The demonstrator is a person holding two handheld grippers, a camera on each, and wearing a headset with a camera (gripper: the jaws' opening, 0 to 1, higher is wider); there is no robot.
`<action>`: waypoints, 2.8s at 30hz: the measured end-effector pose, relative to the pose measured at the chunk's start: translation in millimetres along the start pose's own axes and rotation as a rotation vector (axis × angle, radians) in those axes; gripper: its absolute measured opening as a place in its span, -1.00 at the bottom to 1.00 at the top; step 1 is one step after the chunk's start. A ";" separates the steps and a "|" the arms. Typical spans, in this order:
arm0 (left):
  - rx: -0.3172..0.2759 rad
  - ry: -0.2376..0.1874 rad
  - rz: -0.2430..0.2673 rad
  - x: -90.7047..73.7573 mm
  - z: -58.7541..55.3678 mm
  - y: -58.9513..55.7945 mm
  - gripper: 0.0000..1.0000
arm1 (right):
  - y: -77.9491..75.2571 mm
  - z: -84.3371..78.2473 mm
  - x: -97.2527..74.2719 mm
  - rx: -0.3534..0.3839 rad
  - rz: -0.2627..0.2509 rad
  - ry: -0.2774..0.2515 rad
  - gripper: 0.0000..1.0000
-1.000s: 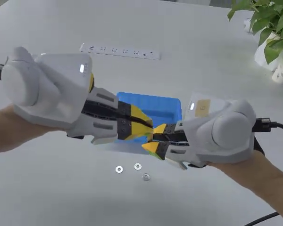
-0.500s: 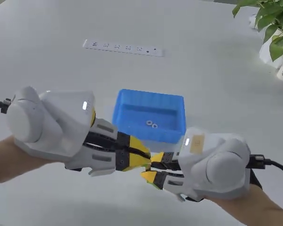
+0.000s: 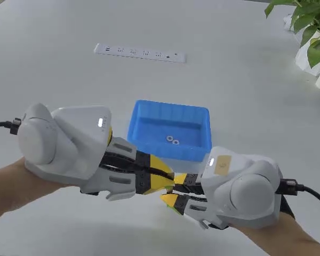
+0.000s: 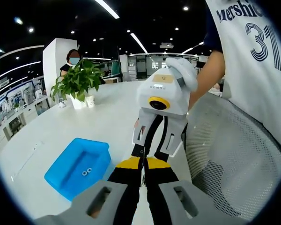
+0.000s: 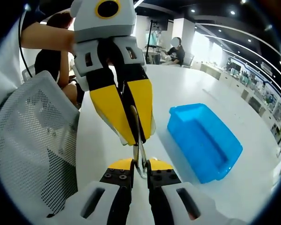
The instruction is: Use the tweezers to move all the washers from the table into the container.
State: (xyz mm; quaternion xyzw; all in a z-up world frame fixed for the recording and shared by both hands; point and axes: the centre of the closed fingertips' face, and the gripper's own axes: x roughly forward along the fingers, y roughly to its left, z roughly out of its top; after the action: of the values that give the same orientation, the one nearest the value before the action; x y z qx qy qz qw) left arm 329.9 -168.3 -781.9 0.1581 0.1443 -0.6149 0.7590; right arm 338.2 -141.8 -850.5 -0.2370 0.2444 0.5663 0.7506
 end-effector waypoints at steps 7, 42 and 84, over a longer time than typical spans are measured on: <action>-0.005 0.011 -0.004 1.9 -4.8 0.1 -0.90 | 0.3 -3.9 3.1 0.016 0.000 0.002 -0.76; -0.022 0.020 -0.007 5.5 -8.6 1.3 -0.90 | -0.7 -9.6 6.9 0.006 0.023 0.015 -0.78; 0.169 -0.036 0.161 -31.1 56.5 89.6 -0.90 | -94.1 77.1 -9.4 -0.189 -0.129 -0.071 -0.78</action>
State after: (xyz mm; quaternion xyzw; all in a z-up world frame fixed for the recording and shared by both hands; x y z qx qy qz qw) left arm 412.8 -146.9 -712.2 0.2216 0.0650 -0.5645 0.7925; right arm 434.4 -123.2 -777.8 -0.3017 0.1475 0.5453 0.7681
